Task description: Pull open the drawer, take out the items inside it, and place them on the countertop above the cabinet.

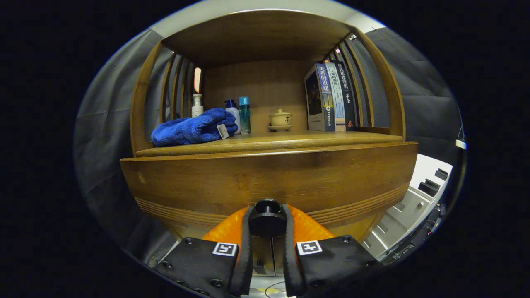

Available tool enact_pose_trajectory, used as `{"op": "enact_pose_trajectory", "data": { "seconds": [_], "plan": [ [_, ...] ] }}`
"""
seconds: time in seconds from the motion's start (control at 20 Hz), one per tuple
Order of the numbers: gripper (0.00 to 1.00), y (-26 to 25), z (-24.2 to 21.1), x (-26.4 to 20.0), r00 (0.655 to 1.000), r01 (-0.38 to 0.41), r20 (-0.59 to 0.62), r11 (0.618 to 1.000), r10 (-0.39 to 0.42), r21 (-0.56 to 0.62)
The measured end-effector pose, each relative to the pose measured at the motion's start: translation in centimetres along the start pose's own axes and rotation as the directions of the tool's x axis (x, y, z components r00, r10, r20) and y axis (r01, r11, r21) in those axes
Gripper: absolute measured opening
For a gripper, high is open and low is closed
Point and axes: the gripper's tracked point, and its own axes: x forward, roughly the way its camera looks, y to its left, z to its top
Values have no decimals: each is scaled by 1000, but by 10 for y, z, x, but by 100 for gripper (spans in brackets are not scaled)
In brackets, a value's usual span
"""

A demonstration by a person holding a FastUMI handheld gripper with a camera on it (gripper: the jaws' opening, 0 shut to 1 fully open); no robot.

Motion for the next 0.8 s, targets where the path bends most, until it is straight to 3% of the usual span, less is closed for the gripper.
{"op": "enact_pose_trajectory", "data": {
  "seconds": [0.3,0.8],
  "plan": [
    [39,1,-12,-65,999,-28,-19,1000,28,11],
    [39,-2,-38,-131,993,-45,-106,999,45,3]
  ]
}}
